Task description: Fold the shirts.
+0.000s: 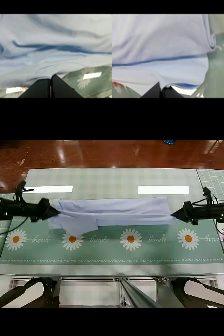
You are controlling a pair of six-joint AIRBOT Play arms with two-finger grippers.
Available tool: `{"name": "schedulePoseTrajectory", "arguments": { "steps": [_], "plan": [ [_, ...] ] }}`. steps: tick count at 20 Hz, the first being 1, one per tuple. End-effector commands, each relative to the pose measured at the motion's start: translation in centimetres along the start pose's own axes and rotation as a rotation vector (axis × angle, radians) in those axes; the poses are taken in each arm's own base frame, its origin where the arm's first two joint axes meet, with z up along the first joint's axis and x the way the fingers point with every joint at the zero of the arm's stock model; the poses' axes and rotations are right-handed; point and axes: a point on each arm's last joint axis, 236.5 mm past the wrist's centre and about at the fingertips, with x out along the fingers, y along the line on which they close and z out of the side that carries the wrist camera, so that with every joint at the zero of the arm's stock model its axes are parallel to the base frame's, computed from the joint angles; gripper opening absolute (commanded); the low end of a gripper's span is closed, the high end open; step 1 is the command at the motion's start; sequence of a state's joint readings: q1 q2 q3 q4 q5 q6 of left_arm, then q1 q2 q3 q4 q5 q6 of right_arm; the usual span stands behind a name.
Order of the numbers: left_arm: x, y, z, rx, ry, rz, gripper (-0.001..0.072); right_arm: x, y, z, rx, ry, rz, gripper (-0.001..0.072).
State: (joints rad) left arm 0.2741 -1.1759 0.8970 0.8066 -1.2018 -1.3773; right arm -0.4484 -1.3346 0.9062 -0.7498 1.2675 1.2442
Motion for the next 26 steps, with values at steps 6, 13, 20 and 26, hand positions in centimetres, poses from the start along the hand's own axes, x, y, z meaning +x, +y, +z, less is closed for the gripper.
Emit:
{"name": "schedulePoseTrajectory", "arguments": {
  "steps": [6,13,20,26],
  "plan": [
    [5.0,-1.8,8.8,-0.007,0.041,-0.017,0.0023,3.0,2.5,7.4,-0.004,-0.082,0.077,0.0018],
    [9.2,0.8,11.2,-0.064,0.043,0.007,0.0024,4.8,1.0,10.5,0.04,-0.116,0.084,0.0037],
    [3.1,1.5,16.1,-0.07,-0.114,0.007,0.0506,0.1,0.2,13.4,0.044,-0.181,0.116,0.0413],
    [-7.0,-5.9,15.2,0.226,-0.372,0.013,0.0506,-1.7,-7.3,11.3,0.096,-0.106,-0.131,0.0413]
  ]
}}
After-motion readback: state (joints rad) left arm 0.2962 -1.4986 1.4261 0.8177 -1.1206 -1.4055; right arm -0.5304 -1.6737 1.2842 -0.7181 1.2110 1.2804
